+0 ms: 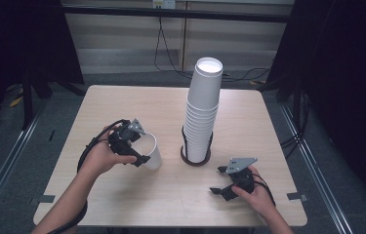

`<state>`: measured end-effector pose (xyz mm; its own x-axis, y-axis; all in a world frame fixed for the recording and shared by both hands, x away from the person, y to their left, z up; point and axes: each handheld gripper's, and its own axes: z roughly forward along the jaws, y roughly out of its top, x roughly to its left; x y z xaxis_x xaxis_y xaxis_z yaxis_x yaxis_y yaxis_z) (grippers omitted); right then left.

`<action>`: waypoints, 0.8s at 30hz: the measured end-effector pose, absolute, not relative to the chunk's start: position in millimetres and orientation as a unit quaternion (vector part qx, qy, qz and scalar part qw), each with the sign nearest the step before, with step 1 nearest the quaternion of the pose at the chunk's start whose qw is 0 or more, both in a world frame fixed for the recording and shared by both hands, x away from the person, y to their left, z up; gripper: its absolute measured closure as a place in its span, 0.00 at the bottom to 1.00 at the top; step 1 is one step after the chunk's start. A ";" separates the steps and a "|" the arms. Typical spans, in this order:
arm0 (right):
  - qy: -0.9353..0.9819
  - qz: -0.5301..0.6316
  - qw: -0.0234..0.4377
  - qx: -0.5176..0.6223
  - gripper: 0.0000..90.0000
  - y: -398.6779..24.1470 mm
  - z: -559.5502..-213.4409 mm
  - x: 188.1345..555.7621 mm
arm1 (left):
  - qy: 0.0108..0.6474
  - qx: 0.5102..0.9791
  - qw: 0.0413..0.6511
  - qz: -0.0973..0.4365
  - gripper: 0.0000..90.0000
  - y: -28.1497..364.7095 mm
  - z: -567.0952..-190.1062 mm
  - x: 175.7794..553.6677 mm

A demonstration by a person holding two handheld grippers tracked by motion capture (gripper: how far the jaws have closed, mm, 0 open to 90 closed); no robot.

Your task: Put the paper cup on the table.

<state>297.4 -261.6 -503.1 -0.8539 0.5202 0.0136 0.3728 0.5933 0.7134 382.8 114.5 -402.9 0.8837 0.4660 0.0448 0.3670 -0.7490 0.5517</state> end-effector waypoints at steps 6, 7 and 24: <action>0.887 0.374 0.098 0.253 0.17 -261.6 -503.1 297.2 | 0.222 0.930 0.279 0.095 0.09 112.2 -406.8 383.8; 0.887 0.374 0.098 0.253 0.17 -261.6 -503.1 297.2 | 0.223 0.929 0.281 0.094 0.09 112.3 -407.2 383.8; 0.887 0.374 0.099 0.252 0.17 -261.5 -503.1 297.3 | 0.227 0.920 0.305 0.093 0.06 111.9 -413.5 384.9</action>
